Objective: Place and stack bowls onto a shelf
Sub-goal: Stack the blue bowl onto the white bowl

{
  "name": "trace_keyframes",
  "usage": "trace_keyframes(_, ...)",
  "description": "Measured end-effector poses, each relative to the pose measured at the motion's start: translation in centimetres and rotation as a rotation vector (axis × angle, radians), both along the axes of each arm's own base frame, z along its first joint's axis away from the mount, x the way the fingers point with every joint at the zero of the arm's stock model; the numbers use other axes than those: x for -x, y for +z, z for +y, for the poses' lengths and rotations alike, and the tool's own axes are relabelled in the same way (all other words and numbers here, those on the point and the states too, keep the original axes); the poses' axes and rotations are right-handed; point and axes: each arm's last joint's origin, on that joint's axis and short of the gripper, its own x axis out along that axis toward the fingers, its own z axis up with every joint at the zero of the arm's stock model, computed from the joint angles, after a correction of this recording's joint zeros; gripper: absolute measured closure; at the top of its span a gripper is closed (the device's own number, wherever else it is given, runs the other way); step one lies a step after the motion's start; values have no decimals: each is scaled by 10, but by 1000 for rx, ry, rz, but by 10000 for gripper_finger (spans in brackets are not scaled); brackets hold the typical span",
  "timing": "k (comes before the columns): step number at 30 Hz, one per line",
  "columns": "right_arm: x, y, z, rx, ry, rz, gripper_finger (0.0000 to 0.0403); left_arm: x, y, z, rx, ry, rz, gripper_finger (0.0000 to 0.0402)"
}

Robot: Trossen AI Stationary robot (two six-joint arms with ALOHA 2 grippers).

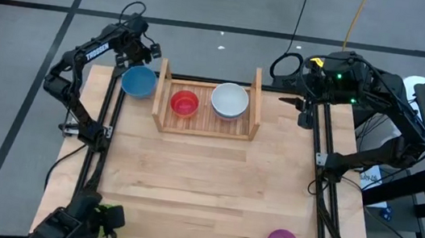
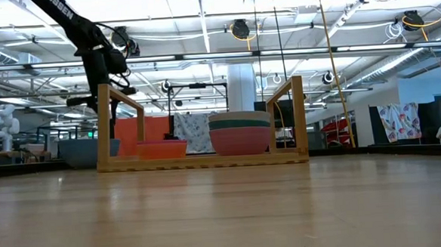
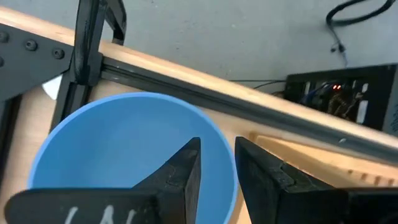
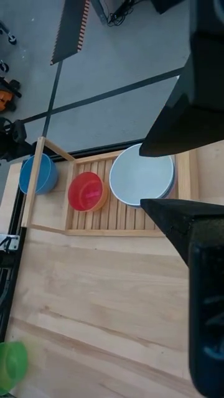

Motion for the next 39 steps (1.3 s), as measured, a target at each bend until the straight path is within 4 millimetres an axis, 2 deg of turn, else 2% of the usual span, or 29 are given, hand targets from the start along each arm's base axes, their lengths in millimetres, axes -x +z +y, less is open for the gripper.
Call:
trace_keyframes(4,-1,1,0,6,0,-17,291,-1,-3,3,-2,21,-6,298)
trace_keyframes(10,-2,2,-1,9,0,-27,291,-5,-22,9,59,12,26,298)
trace_keyframes(15,-2,2,-1,9,0,-27,291,-6,-30,13,80,17,25,298)
trace_keyframes(29,-2,2,-1,10,0,-28,291,4,-34,23,77,204,-24,298)
trace_keyframes(39,-2,2,-1,10,0,-28,291,6,-34,23,94,238,-27,298)
